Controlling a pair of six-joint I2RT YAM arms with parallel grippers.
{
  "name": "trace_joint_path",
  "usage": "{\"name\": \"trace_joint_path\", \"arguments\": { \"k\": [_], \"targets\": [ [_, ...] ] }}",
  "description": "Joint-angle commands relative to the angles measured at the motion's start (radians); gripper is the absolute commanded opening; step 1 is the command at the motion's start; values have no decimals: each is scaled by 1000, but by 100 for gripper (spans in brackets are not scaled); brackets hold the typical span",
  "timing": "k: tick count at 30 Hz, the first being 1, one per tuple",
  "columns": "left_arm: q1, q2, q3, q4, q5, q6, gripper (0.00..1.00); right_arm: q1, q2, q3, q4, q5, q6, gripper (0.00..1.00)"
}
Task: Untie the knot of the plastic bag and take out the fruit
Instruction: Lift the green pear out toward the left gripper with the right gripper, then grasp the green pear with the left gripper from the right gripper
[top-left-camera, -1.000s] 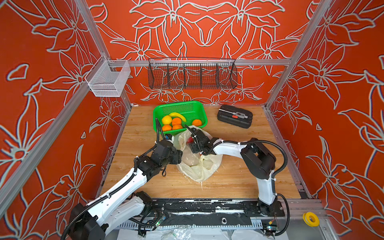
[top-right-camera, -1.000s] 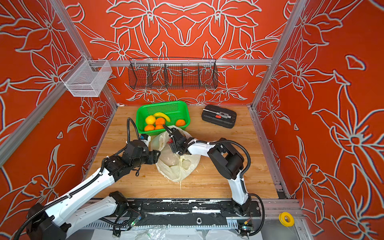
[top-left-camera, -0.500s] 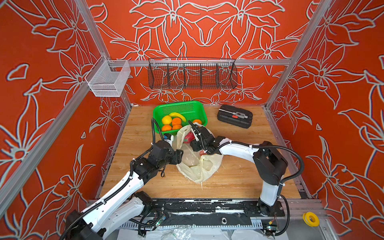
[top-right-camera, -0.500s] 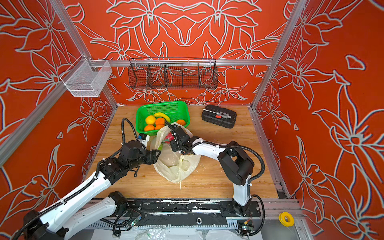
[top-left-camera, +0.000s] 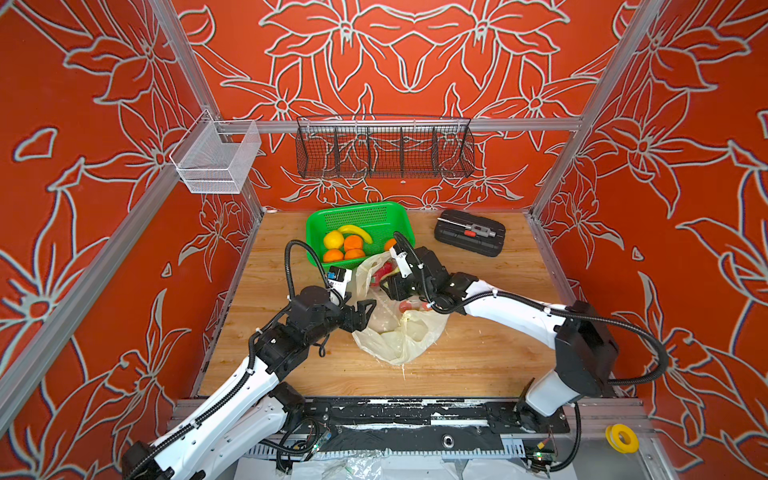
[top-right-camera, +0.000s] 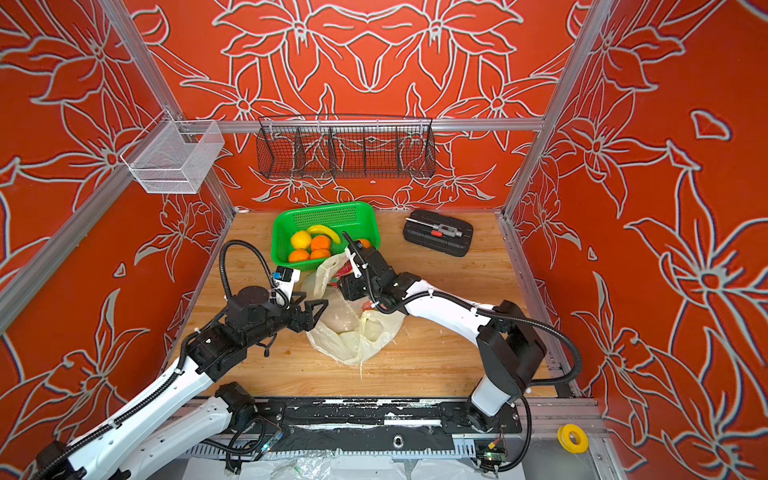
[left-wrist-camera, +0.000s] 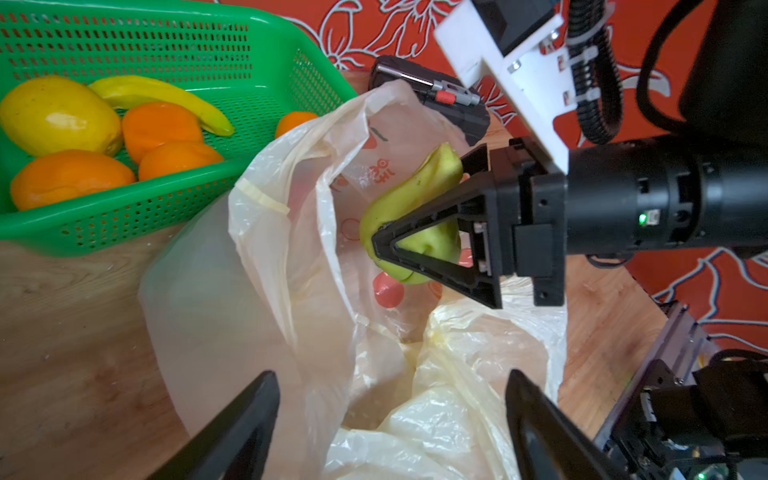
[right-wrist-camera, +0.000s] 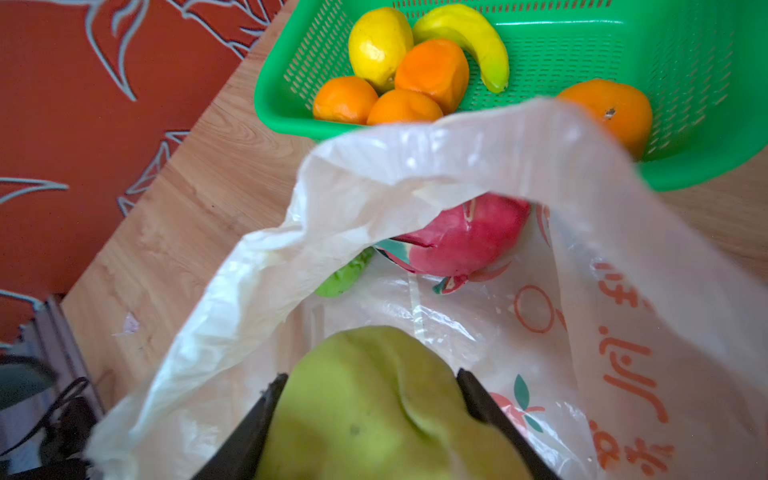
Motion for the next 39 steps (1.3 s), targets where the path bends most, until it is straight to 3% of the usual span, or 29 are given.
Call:
{"name": "trace_joint_path", "arguments": {
  "k": [1, 6, 17, 27, 34, 37, 39],
  "targets": [
    [-5, -2, -10, 120, 64, 121, 90, -2, -79, -31, 30, -36, 75, 61],
    [-12, 20, -28, 254, 127, 271, 100, -19, -157, -43, 25, -93, 201, 61],
    [-50, 96, -37, 439, 181, 524, 98, -47, -207, -79, 123, -321, 498, 61],
    [-65, 222, 21, 491, 153, 550, 99, -46, -215, -133, 228, -407, 612, 59],
    [-66, 271, 54, 470, 155, 520, 77, -47, -227, -148, 227, -395, 608, 59],
    [-68, 279, 58, 460, 150, 513, 71, -46, -231, -146, 229, -392, 606, 59],
    [-67, 281, 58, 454, 148, 514, 61, -47, -233, -146, 228, -387, 606, 59]
  ]
}}
